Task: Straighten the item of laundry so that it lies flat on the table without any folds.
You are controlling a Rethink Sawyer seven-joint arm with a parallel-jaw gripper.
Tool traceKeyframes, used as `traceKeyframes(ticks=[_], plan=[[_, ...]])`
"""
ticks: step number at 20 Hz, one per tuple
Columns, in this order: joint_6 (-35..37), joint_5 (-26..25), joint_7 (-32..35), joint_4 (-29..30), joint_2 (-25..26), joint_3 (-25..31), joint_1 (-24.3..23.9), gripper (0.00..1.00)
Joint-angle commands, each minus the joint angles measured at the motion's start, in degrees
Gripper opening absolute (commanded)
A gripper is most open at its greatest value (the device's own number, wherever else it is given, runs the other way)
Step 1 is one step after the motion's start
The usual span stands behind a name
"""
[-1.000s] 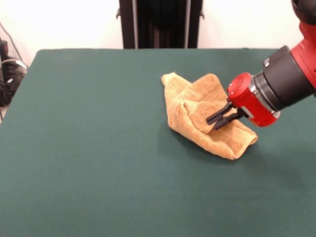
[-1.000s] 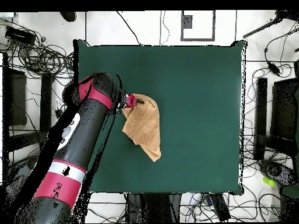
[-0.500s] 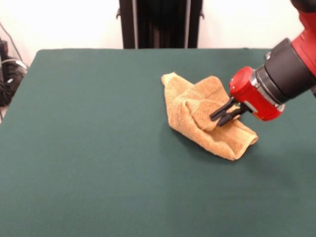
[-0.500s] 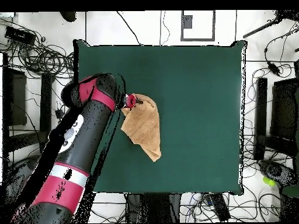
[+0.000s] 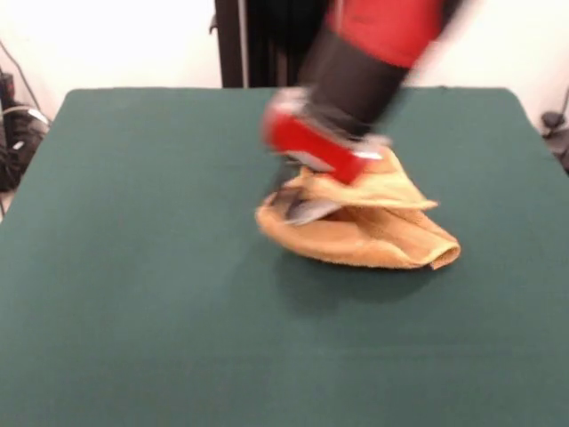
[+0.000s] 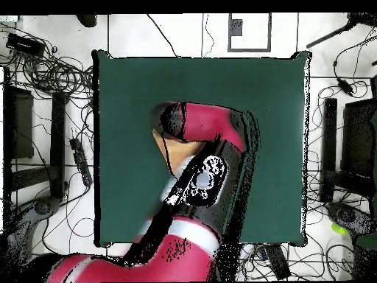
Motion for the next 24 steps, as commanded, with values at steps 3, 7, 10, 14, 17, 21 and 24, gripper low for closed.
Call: traceKeyframes(ticks=[3,7,10,14,17,21,24], plan=[[-17.3,-21.5,-40.5,24.7,-6.1,40.1,-32.2,0.0],[-10.7,-27.1,-47.5,24.2,-1.3,52.7,-44.4,0.0],[-8.3,-29.3,-47.8,24.1,1.1,58.2,-49.2,0.0],[-8.8,-31.9,-45.2,23.7,1.5,60.0,-50.3,1.0],[-8.4,-32.9,-44.0,23.6,1.1,60.0,-50.0,1.0],[-6.5,-34.3,-44.7,23.0,1.1,60.6,-49.9,1.0],[-6.1,-35.2,-42.4,23.0,-0.4,59.9,-48.8,1.0]])
